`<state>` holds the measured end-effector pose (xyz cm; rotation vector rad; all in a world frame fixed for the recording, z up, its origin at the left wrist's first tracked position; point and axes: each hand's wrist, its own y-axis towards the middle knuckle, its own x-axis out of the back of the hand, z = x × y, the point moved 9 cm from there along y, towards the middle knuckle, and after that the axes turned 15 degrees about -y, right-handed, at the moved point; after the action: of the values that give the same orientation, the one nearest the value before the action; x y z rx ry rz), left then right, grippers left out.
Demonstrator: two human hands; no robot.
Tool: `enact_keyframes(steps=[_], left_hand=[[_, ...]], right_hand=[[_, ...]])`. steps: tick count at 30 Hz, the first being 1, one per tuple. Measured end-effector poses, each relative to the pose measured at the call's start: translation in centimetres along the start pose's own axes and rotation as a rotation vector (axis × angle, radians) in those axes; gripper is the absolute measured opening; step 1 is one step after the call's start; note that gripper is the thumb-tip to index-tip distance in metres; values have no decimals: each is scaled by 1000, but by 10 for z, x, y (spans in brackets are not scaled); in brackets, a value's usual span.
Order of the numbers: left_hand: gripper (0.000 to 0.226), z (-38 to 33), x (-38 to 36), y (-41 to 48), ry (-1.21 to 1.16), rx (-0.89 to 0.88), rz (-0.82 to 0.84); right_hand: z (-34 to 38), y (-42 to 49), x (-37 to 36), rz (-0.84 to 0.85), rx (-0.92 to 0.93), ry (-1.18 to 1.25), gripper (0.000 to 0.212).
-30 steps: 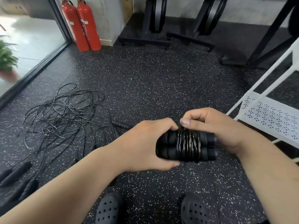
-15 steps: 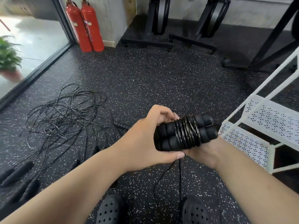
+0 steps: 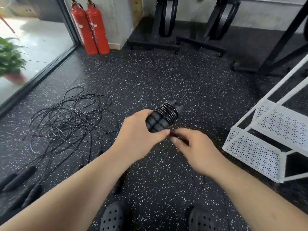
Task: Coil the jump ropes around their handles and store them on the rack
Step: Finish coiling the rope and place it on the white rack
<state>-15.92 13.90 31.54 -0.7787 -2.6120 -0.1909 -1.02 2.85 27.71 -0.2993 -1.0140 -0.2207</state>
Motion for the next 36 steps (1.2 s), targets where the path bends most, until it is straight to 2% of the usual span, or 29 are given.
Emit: enact_keyframes(steps=[4, 6, 10, 13, 17, 22, 25, 30, 36], left_hand=[[33, 12, 6, 10, 139, -5, -18], [35, 16, 0, 12, 222, -36, 15], [49, 21, -17, 10, 359, -95, 112], [63, 19, -35, 5, 444, -136, 255], [66, 6, -64, -11, 512, -271, 475], [57, 1, -77, -25, 453, -256, 664], [66, 4, -78, -29, 376, -153, 712], [61, 2, -77, -35, 327, -116, 756], [60, -15, -62, -36, 102, -71, 744]], right_hand=[[25, -14, 22, -159, 110, -486, 27], [32, -17, 27, -157, 147, -642, 30], [38, -19, 36, -129, 176, -767, 40], [40, -17, 40, -120, 187, -803, 46], [28, -10, 47, -49, 177, -723, 42], [5, -5, 48, 30, 190, -563, 42], [0, -3, 46, 42, 201, -491, 42], [-7, -2, 34, 134, 222, -365, 39], [-8, -3, 33, 333, 179, 83, 31]])
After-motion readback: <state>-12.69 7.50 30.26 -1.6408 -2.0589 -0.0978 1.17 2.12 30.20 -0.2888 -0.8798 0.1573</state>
